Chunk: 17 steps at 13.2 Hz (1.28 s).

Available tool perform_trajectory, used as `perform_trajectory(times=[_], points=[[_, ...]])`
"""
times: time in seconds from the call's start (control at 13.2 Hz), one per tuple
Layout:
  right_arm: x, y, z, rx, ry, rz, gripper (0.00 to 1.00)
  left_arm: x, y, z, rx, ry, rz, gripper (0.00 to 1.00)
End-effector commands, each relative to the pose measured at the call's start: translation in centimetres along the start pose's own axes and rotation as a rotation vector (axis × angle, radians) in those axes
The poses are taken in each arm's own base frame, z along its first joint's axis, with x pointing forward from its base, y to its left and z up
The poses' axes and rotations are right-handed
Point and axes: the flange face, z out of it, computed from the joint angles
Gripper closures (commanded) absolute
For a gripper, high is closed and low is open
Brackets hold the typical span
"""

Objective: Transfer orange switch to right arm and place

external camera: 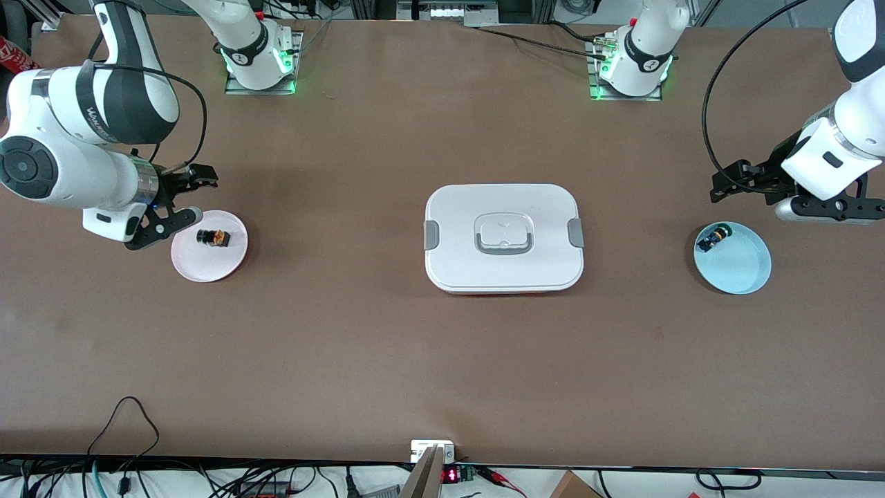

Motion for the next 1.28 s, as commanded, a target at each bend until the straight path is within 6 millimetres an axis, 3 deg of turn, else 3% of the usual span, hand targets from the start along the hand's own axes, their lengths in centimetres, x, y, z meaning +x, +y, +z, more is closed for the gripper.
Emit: perform_trajectory(times=[0.0, 0.08, 0.23, 0.45, 0.76, 1.21], points=[[-0.9, -1.2, -3.8, 0.006, -0.007, 0.139, 0.00, 0.1, 0.2, -0.4, 0.014, -0.007, 0.012, 0.00], [-1.3, -2.2, -5.5, -0.006, 0.008, 0.126, 0.00, 0.1, 0.1, -0.4, 0.015, -0.009, 0.006, 0.00], [-2.5, -2.3, -9.5, -0.022, 0.080, 0.128, 0.00, 0.1, 0.2, -0.4, 0.015, -0.009, -0.017, 0.00], [-3.3, 0.9, -12.7, -0.023, 0.186, 0.183, 0.00, 0.1, 0.2, -0.3, 0.014, -0.015, -0.022, 0.00], [-5.8, 4.0, -13.5, 0.114, 0.191, 0.335, 0.00, 0.1, 0.2, -0.4, 0.014, -0.015, -0.022, 0.00], [-7.7, 3.8, -11.3, 0.036, 0.258, 0.344, 0.00, 0.1, 0.3, -0.3, 0.016, -0.016, -0.020, 0.00]])
